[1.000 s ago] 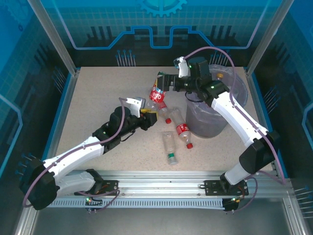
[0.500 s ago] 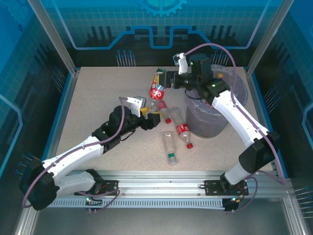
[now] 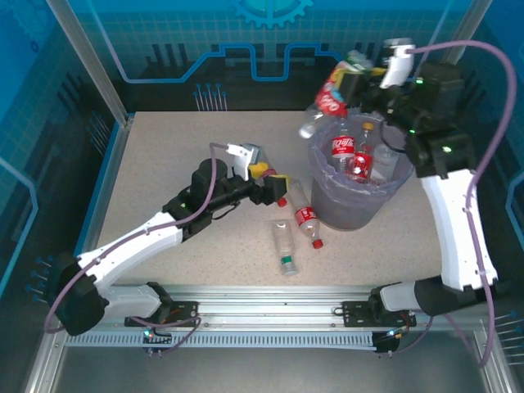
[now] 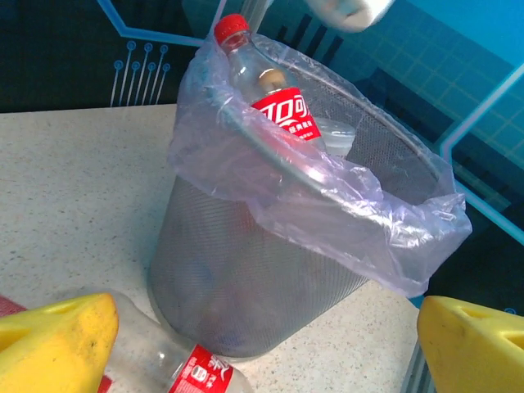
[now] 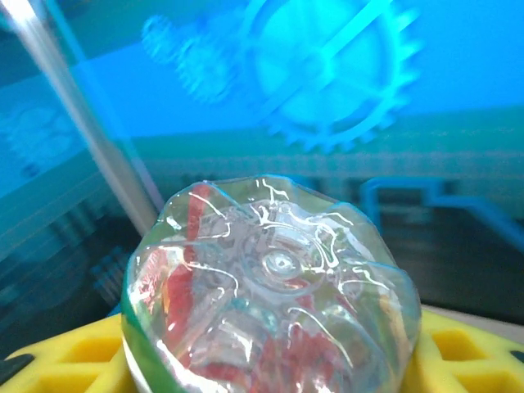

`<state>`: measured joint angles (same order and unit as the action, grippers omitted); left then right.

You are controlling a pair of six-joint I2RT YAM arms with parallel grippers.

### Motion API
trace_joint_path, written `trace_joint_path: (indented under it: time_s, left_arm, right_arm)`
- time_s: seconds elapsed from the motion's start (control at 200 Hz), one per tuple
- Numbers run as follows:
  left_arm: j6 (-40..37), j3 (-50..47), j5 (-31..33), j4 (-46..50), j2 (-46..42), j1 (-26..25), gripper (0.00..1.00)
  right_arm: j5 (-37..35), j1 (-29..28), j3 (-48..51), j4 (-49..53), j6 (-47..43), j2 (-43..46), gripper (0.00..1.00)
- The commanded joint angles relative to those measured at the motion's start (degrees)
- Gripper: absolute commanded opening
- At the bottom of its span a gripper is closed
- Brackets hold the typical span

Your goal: Put the plastic bottles in the bin

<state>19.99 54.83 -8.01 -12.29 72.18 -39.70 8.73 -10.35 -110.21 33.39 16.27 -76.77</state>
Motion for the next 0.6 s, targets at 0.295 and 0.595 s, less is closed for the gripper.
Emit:
trace_joint_path:
  time_s: [0.295, 0.595]
  left_arm:
    - [3.1, 13.7, -2.2, 0.4, 15.5, -3.4, 0.92]
    - [4.7, 18.2, -2.4, -0.5, 22.8, -4.5, 0.91]
  right_arm:
    - [-20.4, 9.8, -0.2, 18.9, -12.9, 4.4, 0.54]
    - [-22.6, 10.4, 3.8, 20.5, -14.7, 0.0, 0.53]
